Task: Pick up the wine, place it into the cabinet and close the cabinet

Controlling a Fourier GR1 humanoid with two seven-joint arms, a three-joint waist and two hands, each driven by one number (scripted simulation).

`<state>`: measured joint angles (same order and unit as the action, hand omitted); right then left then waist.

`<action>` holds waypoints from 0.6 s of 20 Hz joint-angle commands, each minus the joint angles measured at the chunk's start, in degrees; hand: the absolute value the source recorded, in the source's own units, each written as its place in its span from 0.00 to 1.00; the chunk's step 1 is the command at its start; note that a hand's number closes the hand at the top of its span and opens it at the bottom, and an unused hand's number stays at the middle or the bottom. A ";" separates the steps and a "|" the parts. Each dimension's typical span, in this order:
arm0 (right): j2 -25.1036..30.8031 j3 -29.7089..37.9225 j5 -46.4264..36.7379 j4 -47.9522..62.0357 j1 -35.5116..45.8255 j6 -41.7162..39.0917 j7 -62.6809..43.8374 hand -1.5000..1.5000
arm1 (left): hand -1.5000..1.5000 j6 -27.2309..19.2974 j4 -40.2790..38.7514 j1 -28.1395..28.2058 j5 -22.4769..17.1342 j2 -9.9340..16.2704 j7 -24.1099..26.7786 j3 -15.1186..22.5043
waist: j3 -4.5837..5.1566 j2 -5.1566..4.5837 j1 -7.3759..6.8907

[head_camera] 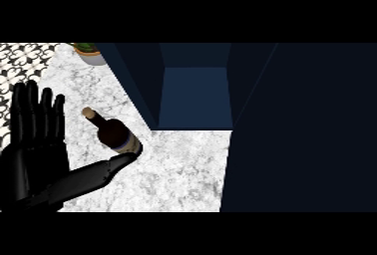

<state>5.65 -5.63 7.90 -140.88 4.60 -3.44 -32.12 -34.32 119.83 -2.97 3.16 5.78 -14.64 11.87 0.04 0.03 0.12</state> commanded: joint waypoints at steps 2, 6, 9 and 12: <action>-0.27 -1.34 2.39 -6.28 0.52 0.95 -4.97 0.00 | 0.00 3.35 -4.74 0.72 -4.92 0.51 2.04 -5.40 | 0.00 0.02 0.03; -0.07 1.99 5.42 -5.39 -2.52 -1.21 -2.23 0.00 | 0.00 7.95 -11.63 4.14 -10.44 -0.07 10.43 -8.83 | -0.01 0.00 0.16; -1.28 0.24 2.73 -4.87 -2.55 -1.55 -0.10 0.00 | 0.00 9.93 -14.69 5.65 -11.06 -1.01 13.88 -9.00 | -0.03 0.03 0.02; -0.87 0.83 3.33 -3.42 1.52 -0.46 -2.78 0.00 | 0.00 14.40 -21.93 5.61 -14.95 -1.17 19.55 -11.90 | 0.01 -0.03 0.01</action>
<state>4.97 -4.83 8.26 -140.65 6.33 -3.87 -33.54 -23.97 104.12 1.35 -8.17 5.21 -0.39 2.34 0.03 0.02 0.16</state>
